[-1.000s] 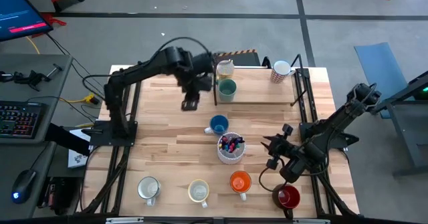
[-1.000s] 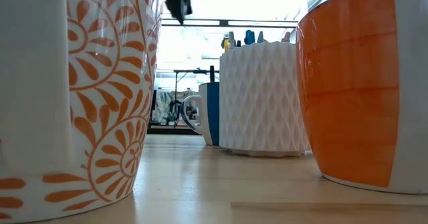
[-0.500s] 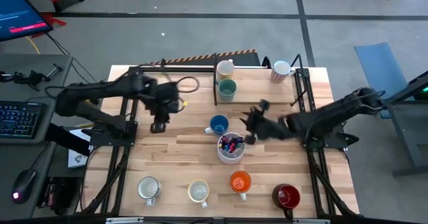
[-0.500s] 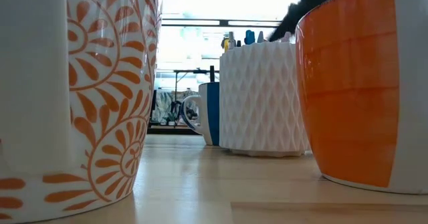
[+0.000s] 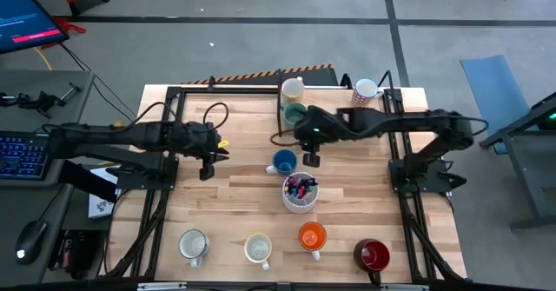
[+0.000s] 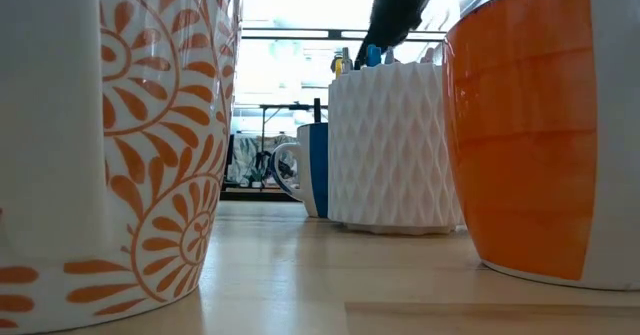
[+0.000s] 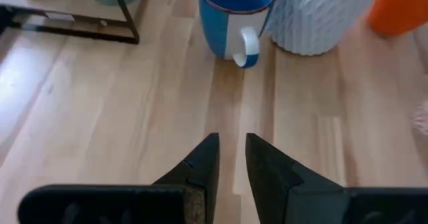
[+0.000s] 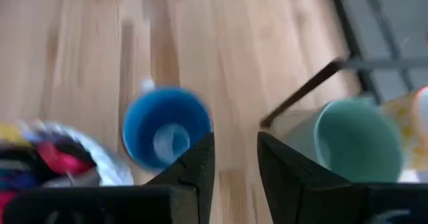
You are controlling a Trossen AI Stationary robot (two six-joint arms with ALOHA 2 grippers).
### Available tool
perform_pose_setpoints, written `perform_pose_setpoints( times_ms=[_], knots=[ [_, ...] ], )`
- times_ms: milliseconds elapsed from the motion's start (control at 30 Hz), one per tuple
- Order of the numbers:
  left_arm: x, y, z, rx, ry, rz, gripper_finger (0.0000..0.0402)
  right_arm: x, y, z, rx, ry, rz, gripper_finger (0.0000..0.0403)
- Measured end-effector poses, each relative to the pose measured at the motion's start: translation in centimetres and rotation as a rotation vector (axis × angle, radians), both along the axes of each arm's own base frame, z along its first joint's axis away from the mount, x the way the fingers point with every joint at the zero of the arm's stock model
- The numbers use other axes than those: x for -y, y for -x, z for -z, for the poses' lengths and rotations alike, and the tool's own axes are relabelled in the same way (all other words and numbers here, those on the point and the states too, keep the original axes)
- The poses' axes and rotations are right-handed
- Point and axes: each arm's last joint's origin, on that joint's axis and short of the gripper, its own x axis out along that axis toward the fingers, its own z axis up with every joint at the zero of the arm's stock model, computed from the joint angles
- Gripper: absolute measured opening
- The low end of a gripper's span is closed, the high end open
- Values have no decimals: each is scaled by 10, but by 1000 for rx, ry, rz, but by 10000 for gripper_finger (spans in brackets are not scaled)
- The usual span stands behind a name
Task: Place coffee mugs
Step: Put the blue mug on the shelf
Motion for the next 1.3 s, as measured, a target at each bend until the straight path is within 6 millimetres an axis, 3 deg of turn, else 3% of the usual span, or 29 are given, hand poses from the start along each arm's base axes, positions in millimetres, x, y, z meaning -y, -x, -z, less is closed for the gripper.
perform_pose_setpoints(
  times_ms=[167,333,1300],
  knots=[
    [3,6,20,23,7,1,65,12,-22,20,-114,-87,-56,92],
    [3,9,29,20,40,-31,65,19,-29,35,-148,-96,-49,92],
    [7,9,30,13,22,12,65,36,-63,101,-228,-154,-114,92]
  ],
)
